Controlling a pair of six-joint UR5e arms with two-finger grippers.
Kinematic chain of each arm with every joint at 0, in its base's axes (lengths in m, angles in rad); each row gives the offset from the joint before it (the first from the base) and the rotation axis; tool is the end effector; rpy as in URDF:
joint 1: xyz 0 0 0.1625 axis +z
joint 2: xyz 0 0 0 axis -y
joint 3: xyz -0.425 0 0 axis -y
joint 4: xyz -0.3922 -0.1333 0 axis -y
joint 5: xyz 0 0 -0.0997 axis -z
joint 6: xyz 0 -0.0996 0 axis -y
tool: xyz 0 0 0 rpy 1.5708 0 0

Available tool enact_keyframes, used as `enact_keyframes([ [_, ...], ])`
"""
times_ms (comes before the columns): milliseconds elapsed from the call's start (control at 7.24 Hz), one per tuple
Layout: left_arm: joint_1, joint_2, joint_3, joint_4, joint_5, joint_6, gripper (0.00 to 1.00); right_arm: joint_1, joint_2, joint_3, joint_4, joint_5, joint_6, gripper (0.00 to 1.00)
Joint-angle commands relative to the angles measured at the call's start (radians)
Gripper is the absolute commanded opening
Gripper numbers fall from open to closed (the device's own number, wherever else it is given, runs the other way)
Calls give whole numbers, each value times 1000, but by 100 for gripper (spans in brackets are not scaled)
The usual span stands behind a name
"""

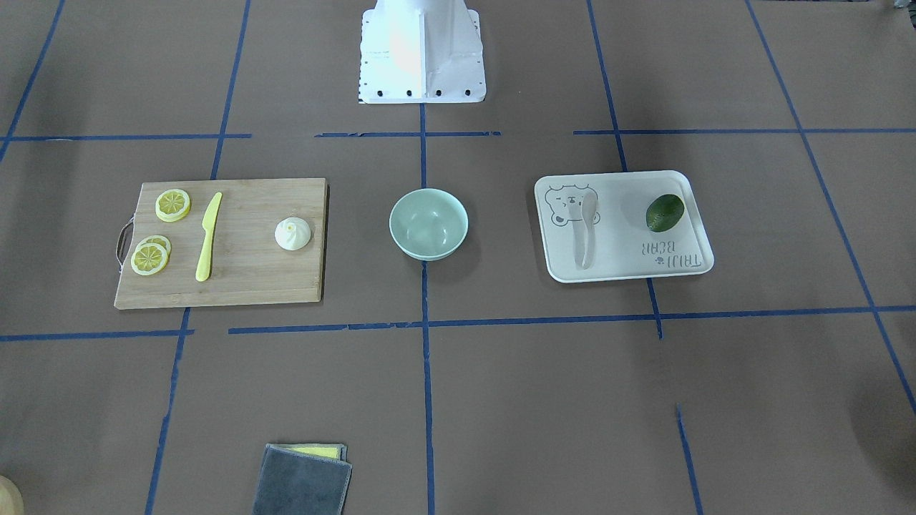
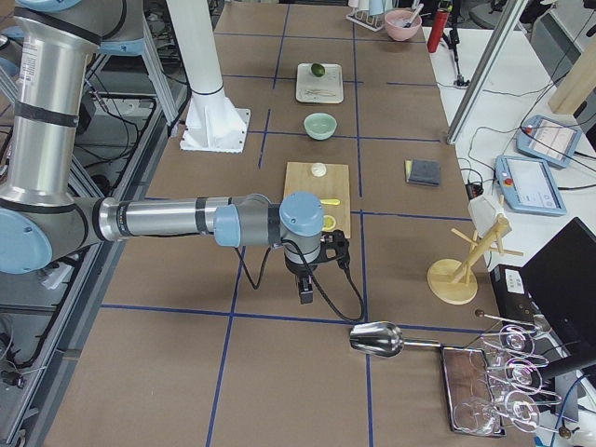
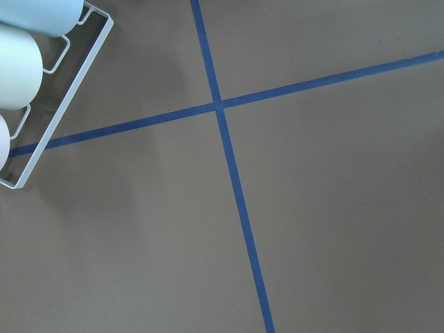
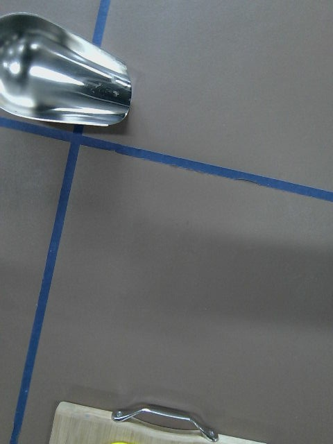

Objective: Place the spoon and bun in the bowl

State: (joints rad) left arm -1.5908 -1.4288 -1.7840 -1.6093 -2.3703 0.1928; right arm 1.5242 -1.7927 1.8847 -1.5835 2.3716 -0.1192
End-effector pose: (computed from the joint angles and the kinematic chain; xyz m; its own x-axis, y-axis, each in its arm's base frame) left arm -0.0706 -0.4364 0.6134 0.6894 0.2538 -0.6785 -0.1143 0.9630 0.2440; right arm 0.0430 -0.4043 0.6023 0.6823 -0.2070 0.7012 0.1285 0.9781 0.1638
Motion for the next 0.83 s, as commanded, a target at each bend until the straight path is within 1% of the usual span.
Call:
enact_keyframes([
  [0,14,-16,-47,-85,34,-4,100,-7,21,8,82,-2,13,100],
  [138,21,-45,-46,-177,40,-4,100,-12,25,-1,152,-14,13,100],
  [276,40,-56,-37,-267,39,-6,100,-12,65,-1,180,-2,24,100],
  [415,41,-112,7,-457,36,-7,100,-16,90,-16,180,21,30,100],
  [553,46,-111,44,-656,31,-4,100,-19,116,-24,180,34,50,100],
  [691,119,-117,81,-785,33,-56,100,-25,119,-30,184,37,71,100],
])
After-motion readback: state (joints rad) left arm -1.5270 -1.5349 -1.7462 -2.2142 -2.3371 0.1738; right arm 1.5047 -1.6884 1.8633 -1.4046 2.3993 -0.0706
